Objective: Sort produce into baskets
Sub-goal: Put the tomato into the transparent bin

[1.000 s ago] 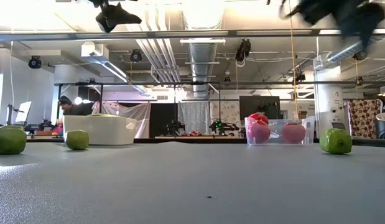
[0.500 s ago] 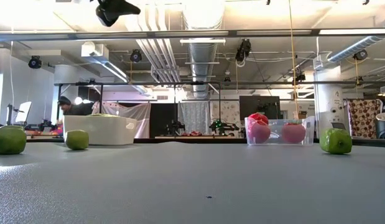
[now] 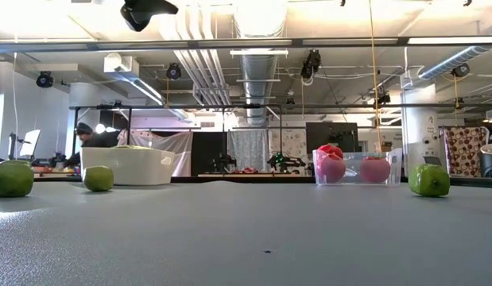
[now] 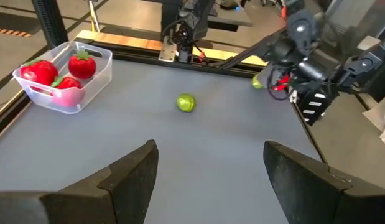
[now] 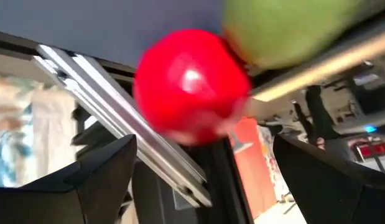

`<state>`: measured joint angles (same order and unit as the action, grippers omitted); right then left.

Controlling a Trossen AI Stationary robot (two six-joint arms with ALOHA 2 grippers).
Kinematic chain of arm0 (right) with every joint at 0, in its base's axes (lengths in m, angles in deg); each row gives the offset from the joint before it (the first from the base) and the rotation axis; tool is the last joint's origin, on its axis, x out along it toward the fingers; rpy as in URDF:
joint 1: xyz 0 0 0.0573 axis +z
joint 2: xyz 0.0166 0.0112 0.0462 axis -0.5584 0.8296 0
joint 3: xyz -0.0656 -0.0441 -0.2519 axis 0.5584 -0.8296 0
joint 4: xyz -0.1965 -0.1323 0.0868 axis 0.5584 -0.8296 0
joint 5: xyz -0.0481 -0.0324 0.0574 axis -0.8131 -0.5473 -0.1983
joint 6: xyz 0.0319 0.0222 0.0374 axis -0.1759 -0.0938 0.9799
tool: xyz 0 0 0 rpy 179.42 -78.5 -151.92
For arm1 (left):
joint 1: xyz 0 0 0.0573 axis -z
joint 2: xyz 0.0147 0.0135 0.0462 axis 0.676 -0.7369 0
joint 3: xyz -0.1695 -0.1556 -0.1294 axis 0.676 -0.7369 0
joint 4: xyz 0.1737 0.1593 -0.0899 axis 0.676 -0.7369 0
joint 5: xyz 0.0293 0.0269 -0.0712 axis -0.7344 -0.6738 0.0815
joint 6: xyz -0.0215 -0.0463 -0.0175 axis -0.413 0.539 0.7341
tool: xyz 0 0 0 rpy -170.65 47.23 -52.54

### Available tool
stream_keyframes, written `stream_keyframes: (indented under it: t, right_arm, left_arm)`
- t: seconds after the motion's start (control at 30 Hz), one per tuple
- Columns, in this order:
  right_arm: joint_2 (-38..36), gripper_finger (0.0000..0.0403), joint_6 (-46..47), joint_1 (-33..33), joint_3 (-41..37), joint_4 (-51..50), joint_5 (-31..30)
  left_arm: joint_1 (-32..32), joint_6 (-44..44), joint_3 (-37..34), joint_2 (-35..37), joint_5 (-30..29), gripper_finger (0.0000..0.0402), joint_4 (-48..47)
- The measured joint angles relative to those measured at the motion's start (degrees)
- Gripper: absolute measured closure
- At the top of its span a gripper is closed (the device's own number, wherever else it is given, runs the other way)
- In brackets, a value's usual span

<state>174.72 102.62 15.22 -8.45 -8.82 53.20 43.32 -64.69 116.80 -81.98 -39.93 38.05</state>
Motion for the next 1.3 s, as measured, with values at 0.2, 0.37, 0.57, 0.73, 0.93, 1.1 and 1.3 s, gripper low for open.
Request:
stream_keyframes:
  t: [0.2,0.37,0.57,0.73,0.93,1.1,1.3]
  right_arm:
    - [0.00,0.0034,0.60,0.88,-6.81,11.87,1.14]
    - [0.44,0.0035,0.50,1.74,-10.60,13.70,1.15]
    - [0.48,0.0068,3.70,1.86,-12.48,19.59,-0.13]
    - [0.35,0.0112,4.73,1.51,-11.27,19.44,-0.38]
    - [-6.62,0.0115,8.03,-3.06,-0.22,10.28,-5.93]
    - [-12.82,0.0111,9.80,-9.39,8.28,-4.51,-33.87]
    - [-20.53,0.0113,0.11,-22.42,6.19,-6.65,-55.97]
  left_arm:
    - [0.43,1.06,0.00,0.00,0.00,0.0128,-1.57]
    - [0.43,1.89,-0.02,0.00,-0.04,0.0128,-2.30]
    - [0.43,1.45,-0.02,0.00,-0.07,0.0128,-2.51]
    - [0.43,0.61,-0.02,0.09,-0.07,0.0128,-2.54]
    - [0.41,0.13,-0.02,0.90,-0.07,0.0128,-2.52]
    - [0.35,-2.26,-0.02,0.66,-1.36,0.0128,1.68]
    - [0.43,-0.15,-0.02,0.46,1.78,0.0128,0.16]
